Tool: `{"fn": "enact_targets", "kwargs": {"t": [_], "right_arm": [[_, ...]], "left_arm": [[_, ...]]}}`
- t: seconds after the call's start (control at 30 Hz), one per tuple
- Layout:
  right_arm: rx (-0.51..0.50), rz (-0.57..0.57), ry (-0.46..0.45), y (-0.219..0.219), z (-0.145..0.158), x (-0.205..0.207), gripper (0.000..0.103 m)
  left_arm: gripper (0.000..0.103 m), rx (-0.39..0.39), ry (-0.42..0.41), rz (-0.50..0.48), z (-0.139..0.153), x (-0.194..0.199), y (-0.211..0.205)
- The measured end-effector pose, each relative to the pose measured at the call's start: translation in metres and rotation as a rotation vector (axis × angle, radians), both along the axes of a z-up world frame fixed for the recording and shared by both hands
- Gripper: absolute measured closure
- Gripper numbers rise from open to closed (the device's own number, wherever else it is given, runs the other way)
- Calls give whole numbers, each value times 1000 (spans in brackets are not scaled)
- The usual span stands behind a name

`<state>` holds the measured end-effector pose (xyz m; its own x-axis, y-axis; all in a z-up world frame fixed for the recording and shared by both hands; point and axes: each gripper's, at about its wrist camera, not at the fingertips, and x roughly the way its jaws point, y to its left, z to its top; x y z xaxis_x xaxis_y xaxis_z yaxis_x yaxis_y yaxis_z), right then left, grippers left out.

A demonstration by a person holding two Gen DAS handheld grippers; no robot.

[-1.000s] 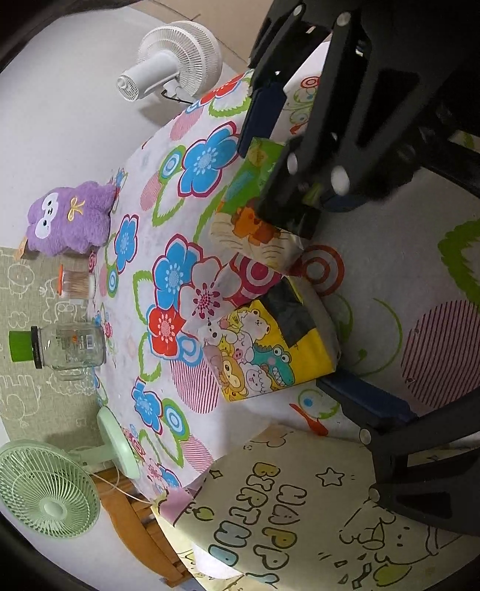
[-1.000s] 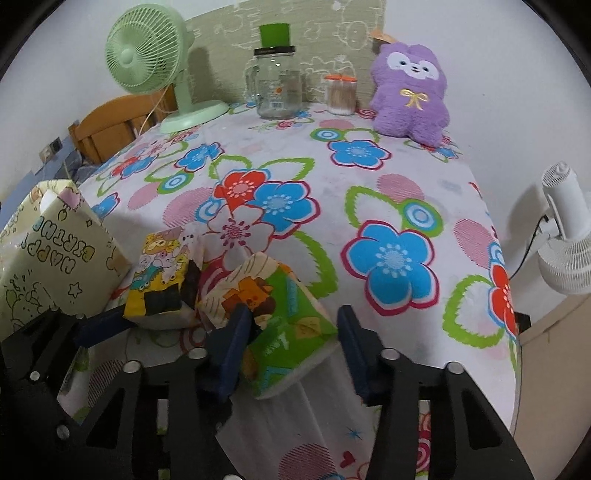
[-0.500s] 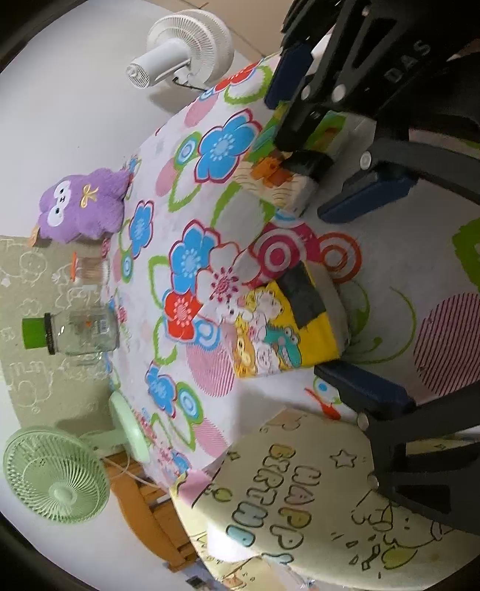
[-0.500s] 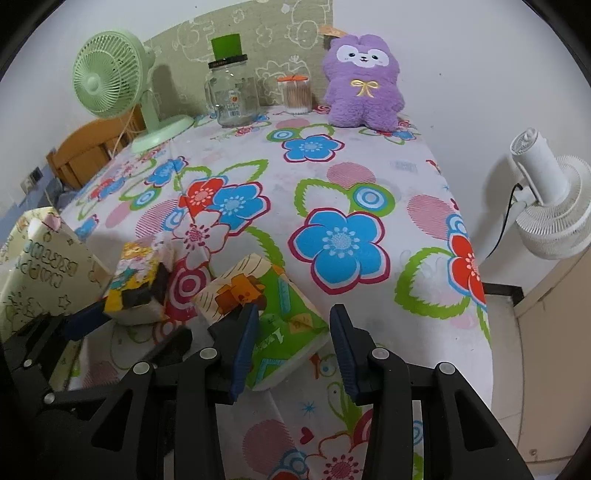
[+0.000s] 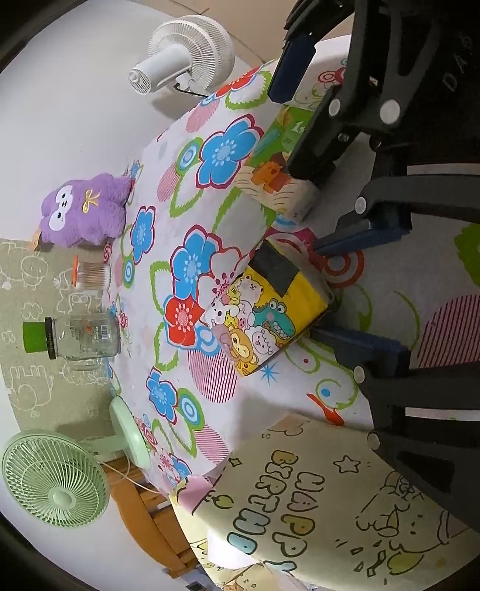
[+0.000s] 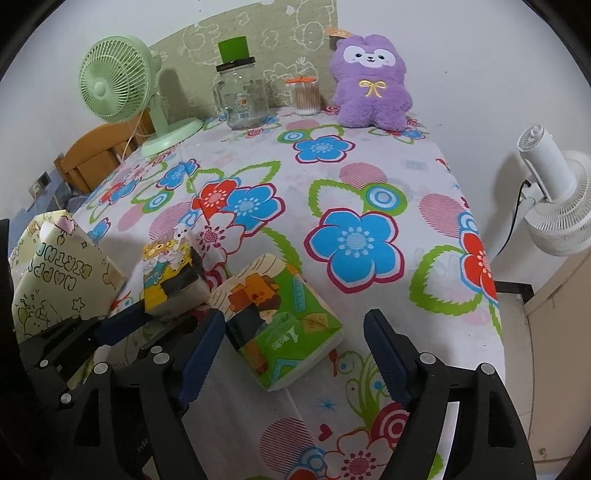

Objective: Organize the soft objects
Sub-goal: 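Grasp the yellow cartoon snack box with the left tool while the right tool holds the green box, then lift the yellow box with the left tool while the right tool carries the green box toward the fabric box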

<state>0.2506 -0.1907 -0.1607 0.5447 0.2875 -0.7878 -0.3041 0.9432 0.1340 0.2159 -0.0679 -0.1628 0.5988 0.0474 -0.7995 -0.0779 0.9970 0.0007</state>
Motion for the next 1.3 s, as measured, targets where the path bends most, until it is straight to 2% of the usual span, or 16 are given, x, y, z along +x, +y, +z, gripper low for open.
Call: {"fn": "enact_targets", "kwargs": {"t": [0.17, 0.3, 0.33, 0.43, 0.5, 0.67, 0.83, 1.3], "right_arm": [[1, 18, 2, 7, -3, 2, 15], [11, 28, 19, 12, -9, 7, 14], [9, 25, 25, 13, -10, 8, 14], [2, 0, 48, 15, -16, 13, 15], [-18, -6, 39, 17, -16, 13, 18], [-54, -34, 31, 16, -15, 12, 34], [-50, -50, 35, 10, -13, 10, 38], [-7, -87, 12, 3, 7, 23, 38]], "left_arm": [[63, 7, 2, 2, 0, -3, 1], [62, 12, 1, -3, 0, -5, 2], [60, 17, 0, -4, 0, -6, 2], [38, 64, -6, 35, 0, -6, 3], [37, 66, -8, 37, -1, -7, 4], [33, 66, 1, 39, -1, -7, 3], [25, 19, 38, 29, -2, -2, 1], [23, 18, 3, 87, 11, 15, 1]]}}
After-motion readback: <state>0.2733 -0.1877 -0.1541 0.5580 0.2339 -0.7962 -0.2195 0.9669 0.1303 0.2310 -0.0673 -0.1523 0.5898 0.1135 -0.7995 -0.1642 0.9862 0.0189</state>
